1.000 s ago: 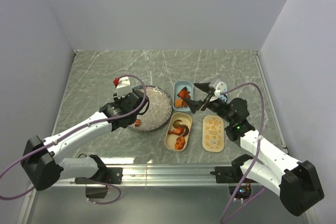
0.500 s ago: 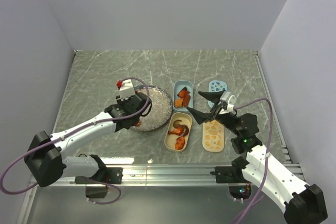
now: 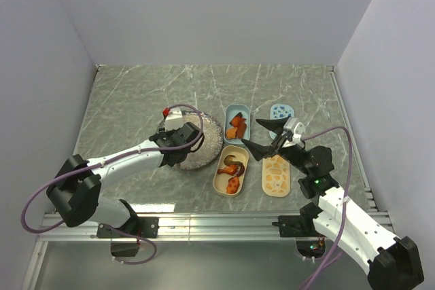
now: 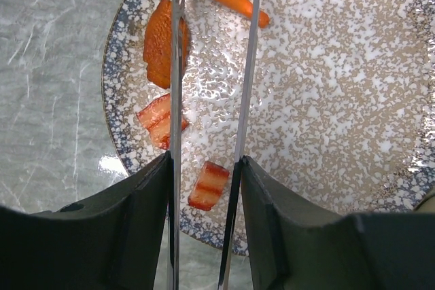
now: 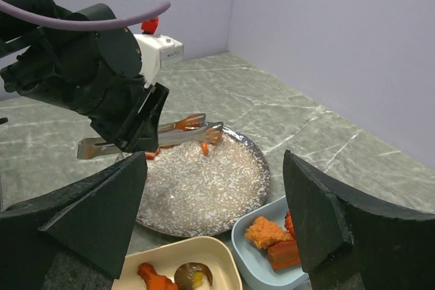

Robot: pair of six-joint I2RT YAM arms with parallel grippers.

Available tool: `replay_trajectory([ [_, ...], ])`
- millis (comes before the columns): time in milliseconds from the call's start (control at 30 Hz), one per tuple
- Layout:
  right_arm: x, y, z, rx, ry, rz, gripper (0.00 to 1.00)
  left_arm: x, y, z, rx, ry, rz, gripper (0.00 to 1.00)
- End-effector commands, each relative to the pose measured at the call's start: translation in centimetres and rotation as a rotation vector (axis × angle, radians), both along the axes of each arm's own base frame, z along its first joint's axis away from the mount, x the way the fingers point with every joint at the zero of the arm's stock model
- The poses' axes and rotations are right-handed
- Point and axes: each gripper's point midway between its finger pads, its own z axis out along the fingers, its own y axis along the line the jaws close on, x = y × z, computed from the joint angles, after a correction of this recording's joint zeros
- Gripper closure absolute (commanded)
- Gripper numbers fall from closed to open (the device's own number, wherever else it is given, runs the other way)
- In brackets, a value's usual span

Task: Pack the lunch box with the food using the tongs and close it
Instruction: Pick up the food using the clamp

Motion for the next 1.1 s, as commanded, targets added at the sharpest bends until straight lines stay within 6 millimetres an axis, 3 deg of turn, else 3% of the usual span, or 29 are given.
replay_trajectory([
  [0, -0.4, -0.1, 0.5, 0.014, -0.018, 0.008, 0.12, 1.3, -1.5, 1.8, -0.045, -0.053, -0.02, 0.5],
  [367, -0.9, -0.1, 0.7, 0.014, -0.035, 0.02, 0.12, 1.8, -1.5, 3.0, -0.083, -0.066, -0.043, 0.49],
  [633, -0.9, 0.1, 0.5, 0.006, -0.032, 0.03, 0.12, 2.0, -0.1, 2.2, -0.096, -0.049, -0.027, 0.48],
  [1067, -0.8, 0.1, 0.4, 0.0, -0.028, 0.029, 0.12, 2.4, -1.2, 1.0, -0.079, 0.006, -0.068, 0.49],
])
